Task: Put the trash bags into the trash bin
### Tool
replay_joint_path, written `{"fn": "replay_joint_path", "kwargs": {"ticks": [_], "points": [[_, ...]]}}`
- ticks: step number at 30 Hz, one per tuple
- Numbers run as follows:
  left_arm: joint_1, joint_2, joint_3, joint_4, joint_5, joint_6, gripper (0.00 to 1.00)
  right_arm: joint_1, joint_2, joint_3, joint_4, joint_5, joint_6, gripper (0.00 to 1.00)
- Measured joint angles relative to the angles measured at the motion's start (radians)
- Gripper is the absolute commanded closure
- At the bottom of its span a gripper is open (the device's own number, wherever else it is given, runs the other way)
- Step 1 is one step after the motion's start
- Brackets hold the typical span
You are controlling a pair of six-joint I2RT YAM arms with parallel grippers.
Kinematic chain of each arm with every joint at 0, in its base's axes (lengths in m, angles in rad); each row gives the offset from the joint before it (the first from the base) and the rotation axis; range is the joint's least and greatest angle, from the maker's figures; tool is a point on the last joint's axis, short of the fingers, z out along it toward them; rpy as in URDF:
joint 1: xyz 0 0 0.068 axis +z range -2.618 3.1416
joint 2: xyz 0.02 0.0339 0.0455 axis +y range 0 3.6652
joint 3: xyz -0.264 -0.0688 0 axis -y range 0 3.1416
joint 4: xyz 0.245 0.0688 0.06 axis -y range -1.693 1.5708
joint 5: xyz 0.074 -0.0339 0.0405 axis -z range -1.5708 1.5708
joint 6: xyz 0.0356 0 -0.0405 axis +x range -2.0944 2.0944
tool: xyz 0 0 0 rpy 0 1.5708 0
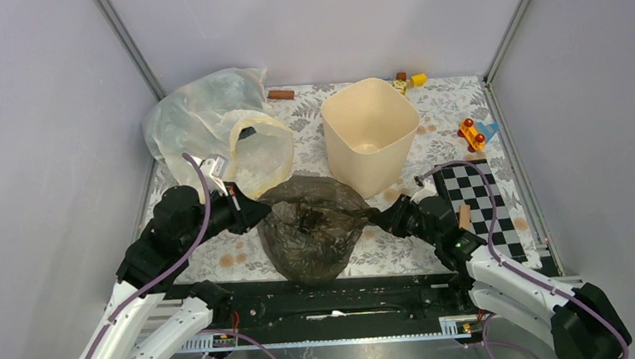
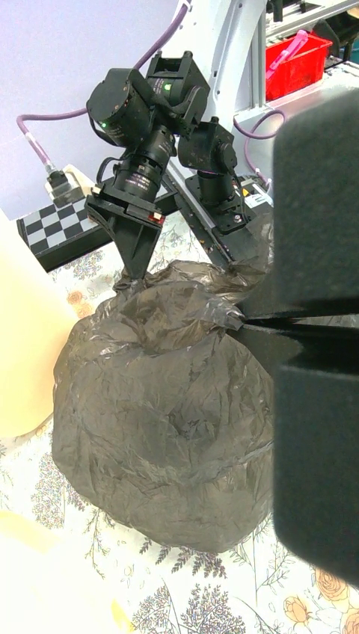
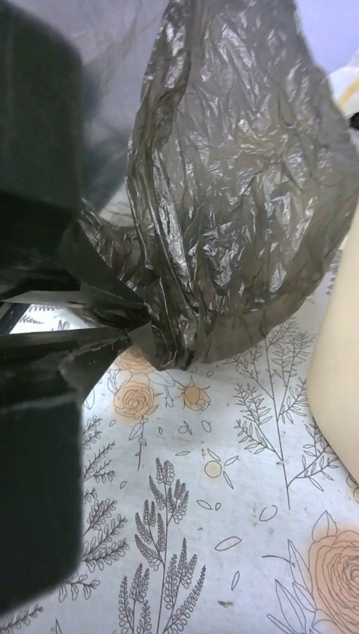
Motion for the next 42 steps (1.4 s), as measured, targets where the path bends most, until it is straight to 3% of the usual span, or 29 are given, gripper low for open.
{"fn": "replay_joint_path", "kwargs": {"ticks": [3,10,17,26,30,42], "points": [[0.000,0.000,0.000,-0.001,-0.001,0.000,1.00,0.000,0.023,0.000,0.010,-0.021,0.005,1.00],[0.000,0.006,0.011,-0.015,-0.034,0.014,1.00,0.000,-0.102,0.095,-0.144,-0.013,-0.042,1.00],[0.000,0.055,0.138,-0.060,-0.073,0.049,1.00,0.000,-0.162,0.402,-0.373,-0.010,-0.153,1.00],[0.000,0.148,0.481,-0.028,-0.150,0.077,1.00,0.000,0.013,0.959,-0.573,0.118,-0.332,1.00],[0.000,0.219,0.603,0.058,-0.148,0.067,1.00,0.000,0.117,1.184,-0.612,0.188,-0.405,1.00],[0.000,0.533,0.599,0.395,-0.080,-0.027,1.00,0.000,0.407,1.579,-0.681,0.553,-0.636,1.00]]}}
